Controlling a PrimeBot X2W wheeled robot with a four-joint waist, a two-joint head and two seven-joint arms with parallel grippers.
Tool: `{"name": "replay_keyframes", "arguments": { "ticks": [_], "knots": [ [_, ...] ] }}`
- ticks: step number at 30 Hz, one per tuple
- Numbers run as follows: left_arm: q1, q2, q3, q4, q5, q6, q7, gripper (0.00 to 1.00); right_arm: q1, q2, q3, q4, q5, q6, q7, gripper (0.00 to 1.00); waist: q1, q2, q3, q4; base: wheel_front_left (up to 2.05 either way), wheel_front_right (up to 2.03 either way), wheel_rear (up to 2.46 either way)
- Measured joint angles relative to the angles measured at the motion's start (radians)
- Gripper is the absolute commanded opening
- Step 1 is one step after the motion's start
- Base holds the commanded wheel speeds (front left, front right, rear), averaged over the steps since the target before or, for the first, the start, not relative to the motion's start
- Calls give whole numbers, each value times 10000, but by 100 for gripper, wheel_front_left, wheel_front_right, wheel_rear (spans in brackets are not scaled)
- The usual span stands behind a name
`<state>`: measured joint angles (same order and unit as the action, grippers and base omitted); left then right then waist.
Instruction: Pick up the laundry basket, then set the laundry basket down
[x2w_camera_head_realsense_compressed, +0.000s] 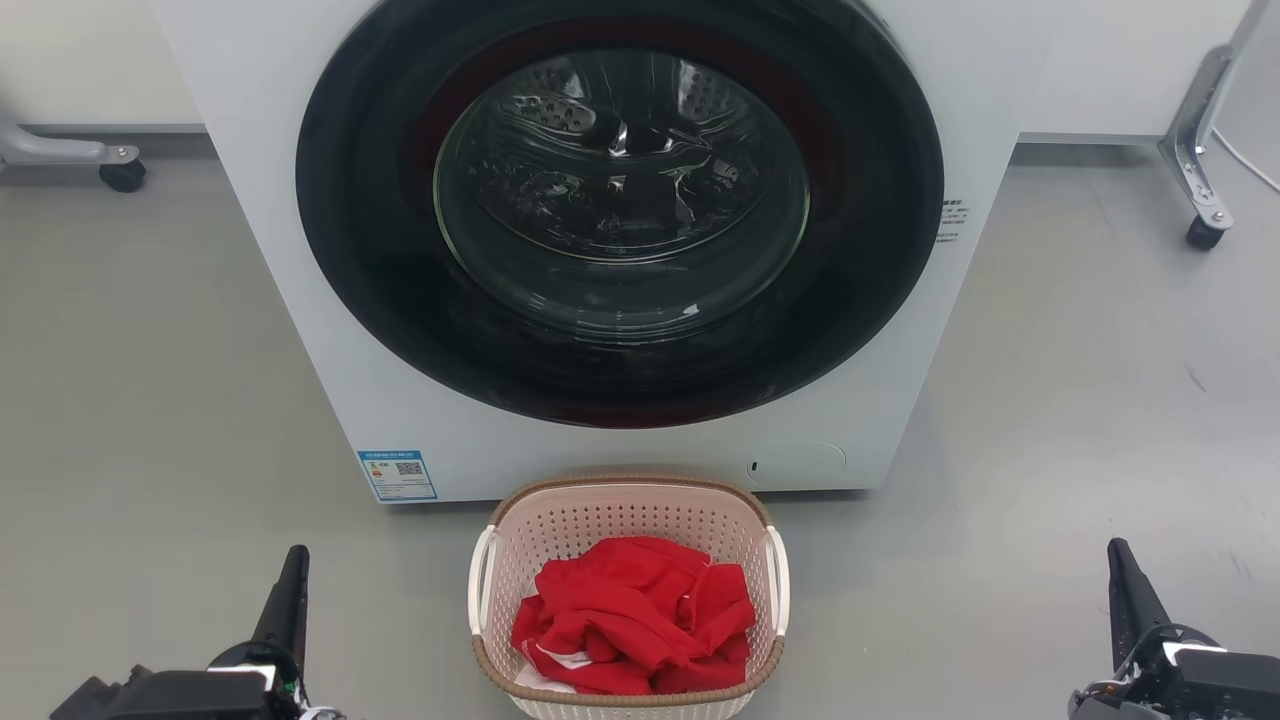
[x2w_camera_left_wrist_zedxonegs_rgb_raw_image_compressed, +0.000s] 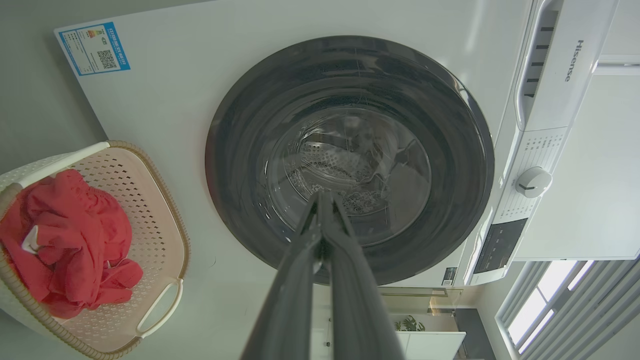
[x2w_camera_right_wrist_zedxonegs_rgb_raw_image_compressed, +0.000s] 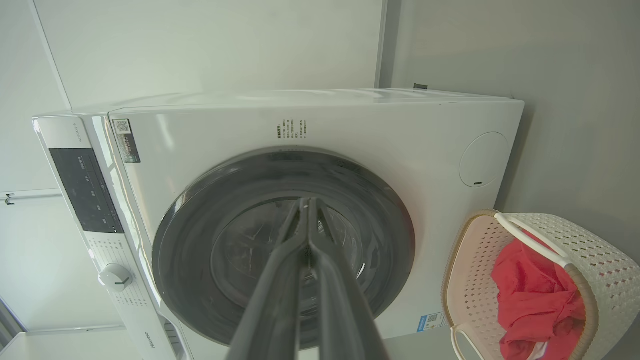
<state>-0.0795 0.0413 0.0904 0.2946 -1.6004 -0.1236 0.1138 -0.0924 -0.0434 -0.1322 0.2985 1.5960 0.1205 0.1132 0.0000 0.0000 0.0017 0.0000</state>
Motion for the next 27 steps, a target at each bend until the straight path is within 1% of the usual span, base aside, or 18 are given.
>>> {"name": "replay_keyframes", "arguments": {
  "ticks": [27],
  "knots": [
    [0, 0, 0, 2, 0, -2, 0, 0, 0, 2, 0, -2, 10, 0, 0, 0, 0, 0, 1, 0, 0, 0, 0]
  ]
}}
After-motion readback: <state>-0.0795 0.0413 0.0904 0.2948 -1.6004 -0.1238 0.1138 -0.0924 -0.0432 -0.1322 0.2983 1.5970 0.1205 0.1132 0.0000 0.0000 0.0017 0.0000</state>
